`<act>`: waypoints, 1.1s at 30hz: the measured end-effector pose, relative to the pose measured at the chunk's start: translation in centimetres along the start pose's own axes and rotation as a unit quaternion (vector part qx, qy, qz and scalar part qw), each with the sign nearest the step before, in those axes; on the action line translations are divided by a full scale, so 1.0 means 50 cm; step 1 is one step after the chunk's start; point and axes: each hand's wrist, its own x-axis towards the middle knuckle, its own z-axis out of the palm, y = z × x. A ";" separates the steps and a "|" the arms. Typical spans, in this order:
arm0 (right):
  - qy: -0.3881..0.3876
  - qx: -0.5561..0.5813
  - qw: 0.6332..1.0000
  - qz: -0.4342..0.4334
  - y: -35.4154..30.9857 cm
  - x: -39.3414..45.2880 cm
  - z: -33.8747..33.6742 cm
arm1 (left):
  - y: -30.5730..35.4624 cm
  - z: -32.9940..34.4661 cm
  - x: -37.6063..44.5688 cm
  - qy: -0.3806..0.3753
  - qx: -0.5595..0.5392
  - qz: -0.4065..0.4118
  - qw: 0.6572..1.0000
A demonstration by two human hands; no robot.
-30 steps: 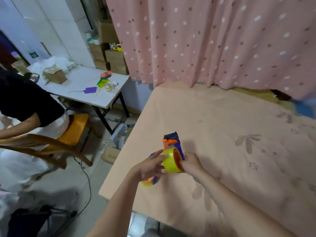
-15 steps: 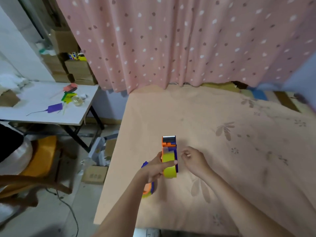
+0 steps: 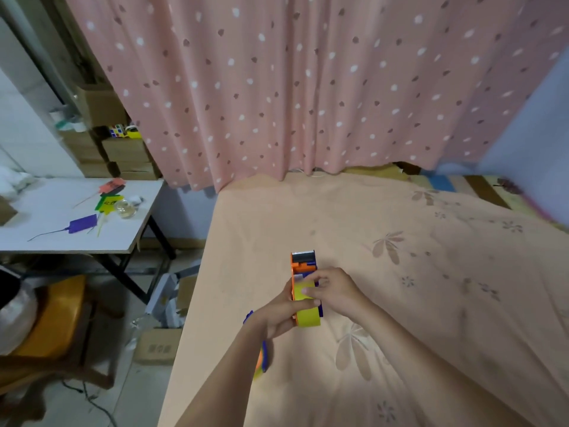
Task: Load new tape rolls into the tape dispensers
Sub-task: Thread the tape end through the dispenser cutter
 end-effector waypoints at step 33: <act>0.084 -0.029 0.996 -0.021 -0.032 0.029 -0.063 | 0.028 0.053 0.033 0.099 -0.010 -0.007 0.995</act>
